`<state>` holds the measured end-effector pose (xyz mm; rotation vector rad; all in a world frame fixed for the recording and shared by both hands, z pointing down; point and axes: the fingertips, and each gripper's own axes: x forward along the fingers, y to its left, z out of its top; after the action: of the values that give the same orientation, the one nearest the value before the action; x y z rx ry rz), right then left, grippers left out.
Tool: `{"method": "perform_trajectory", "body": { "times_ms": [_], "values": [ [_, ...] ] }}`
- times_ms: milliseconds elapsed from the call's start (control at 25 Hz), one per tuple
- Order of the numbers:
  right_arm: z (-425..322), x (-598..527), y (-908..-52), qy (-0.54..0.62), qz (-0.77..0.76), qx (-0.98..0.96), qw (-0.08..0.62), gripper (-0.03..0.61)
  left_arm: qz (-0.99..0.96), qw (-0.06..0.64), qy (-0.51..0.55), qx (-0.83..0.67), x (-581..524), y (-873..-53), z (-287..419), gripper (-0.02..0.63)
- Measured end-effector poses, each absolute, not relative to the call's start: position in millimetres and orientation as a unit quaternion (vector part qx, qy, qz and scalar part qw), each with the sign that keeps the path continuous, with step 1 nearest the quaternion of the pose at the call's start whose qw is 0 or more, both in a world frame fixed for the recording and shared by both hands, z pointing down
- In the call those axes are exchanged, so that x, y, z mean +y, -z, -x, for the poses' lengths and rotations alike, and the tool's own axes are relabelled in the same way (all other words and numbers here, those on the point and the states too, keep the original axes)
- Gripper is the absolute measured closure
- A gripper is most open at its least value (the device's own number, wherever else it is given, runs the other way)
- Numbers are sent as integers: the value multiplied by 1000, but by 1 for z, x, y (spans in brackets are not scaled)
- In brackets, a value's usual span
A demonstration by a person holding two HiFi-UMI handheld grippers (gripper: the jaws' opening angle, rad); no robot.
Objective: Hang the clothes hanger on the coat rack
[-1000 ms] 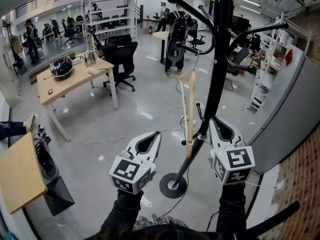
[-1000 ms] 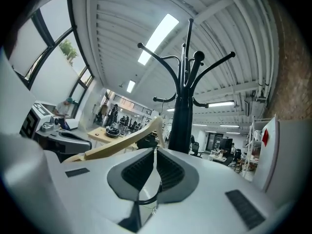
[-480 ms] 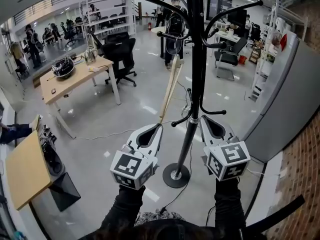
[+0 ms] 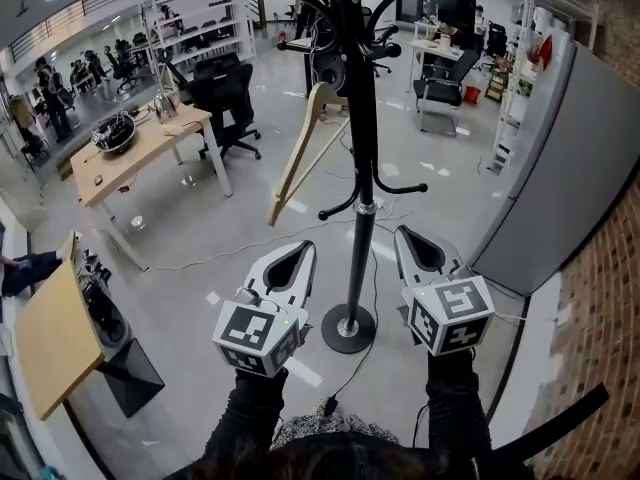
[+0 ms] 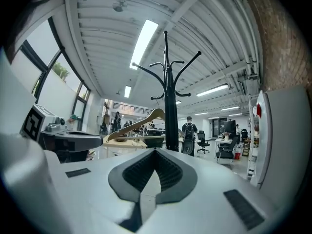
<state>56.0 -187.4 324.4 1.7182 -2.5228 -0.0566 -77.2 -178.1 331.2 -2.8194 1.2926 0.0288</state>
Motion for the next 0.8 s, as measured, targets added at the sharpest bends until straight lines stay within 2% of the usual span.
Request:
{"method": "perform_trajectory", "body": {
  "times_ms": [800],
  "values": [
    [-72,-126,-333,8,-575,-817,47,569,910,35,-6,414,-124,-327,60,606]
  ]
}}
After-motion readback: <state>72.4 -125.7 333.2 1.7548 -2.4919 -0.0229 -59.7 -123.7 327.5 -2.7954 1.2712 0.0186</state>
